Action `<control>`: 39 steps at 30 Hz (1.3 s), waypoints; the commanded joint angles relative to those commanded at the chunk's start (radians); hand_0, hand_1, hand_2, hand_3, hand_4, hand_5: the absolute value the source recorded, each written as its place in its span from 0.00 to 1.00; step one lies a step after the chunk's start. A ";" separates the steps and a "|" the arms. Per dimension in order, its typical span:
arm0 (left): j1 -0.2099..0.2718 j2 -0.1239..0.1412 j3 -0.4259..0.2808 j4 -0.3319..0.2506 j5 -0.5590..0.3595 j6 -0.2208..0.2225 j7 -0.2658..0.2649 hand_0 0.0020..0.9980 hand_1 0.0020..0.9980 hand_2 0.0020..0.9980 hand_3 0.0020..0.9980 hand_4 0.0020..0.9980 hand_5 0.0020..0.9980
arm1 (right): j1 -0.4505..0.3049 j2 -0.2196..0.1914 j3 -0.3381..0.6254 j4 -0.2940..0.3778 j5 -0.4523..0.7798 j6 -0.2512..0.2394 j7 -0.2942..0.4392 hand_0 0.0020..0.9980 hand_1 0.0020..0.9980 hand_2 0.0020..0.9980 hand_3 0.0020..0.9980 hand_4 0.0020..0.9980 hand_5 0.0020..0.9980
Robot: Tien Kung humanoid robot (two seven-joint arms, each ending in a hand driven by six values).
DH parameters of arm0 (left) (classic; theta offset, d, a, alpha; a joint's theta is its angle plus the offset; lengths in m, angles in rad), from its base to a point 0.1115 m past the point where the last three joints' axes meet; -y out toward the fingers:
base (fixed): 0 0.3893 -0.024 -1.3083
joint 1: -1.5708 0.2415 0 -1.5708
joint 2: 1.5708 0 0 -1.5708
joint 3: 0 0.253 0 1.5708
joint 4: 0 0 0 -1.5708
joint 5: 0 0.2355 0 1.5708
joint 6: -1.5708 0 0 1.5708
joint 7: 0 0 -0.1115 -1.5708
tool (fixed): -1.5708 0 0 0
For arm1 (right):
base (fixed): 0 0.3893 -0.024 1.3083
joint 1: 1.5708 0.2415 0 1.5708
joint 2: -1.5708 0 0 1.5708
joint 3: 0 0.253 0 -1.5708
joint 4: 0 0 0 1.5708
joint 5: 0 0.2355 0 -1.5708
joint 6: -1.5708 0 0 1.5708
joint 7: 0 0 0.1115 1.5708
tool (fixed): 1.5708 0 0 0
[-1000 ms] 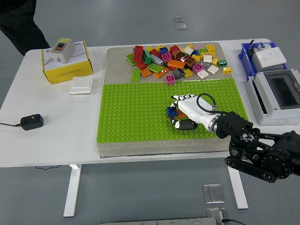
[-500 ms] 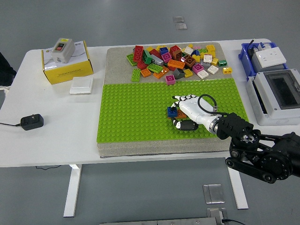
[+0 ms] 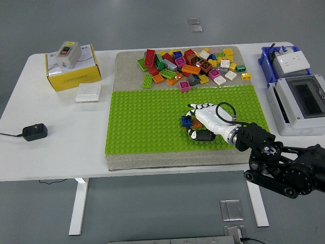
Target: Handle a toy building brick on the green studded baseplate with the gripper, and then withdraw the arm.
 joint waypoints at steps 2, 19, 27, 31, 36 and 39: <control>0.001 0.000 -0.003 0.000 0.002 0.000 0.000 0.65 0.61 0.55 0.66 0.39 0.50 | 0.002 -0.004 0.009 0.013 0.018 -0.002 0.007 0.91 0.93 0.97 0.71 0.49 0.61; 0.006 -0.001 -0.031 0.000 0.032 -0.003 0.000 0.65 0.61 0.55 0.66 0.39 0.50 | -0.013 -0.030 0.168 0.064 0.151 -0.031 0.075 0.91 0.93 0.97 0.71 0.49 0.61; 0.012 0.005 -0.040 0.000 0.044 -0.003 -0.002 0.65 0.61 0.55 0.66 0.39 0.50 | -0.123 -0.080 0.344 0.139 0.117 -0.078 0.094 0.91 0.93 0.97 0.71 0.49 0.61; 0.007 0.016 -0.026 0.000 0.029 0.000 -0.006 0.65 0.61 0.55 0.66 0.39 0.50 | -0.211 -0.105 0.463 0.194 0.114 -0.103 0.116 0.91 0.92 0.96 0.71 0.49 0.61; -0.002 0.032 -0.008 0.000 0.015 0.003 -0.008 0.65 0.61 0.55 0.66 0.39 0.50 | -0.301 -0.109 0.593 0.231 0.111 -0.123 0.138 0.90 0.92 0.95 0.72 0.49 0.60; -0.008 0.041 0.009 0.000 0.002 0.005 -0.010 0.65 0.61 0.55 0.66 0.39 0.50 | -0.363 -0.108 0.680 0.244 0.114 -0.132 0.152 0.90 0.92 0.95 0.72 0.49 0.60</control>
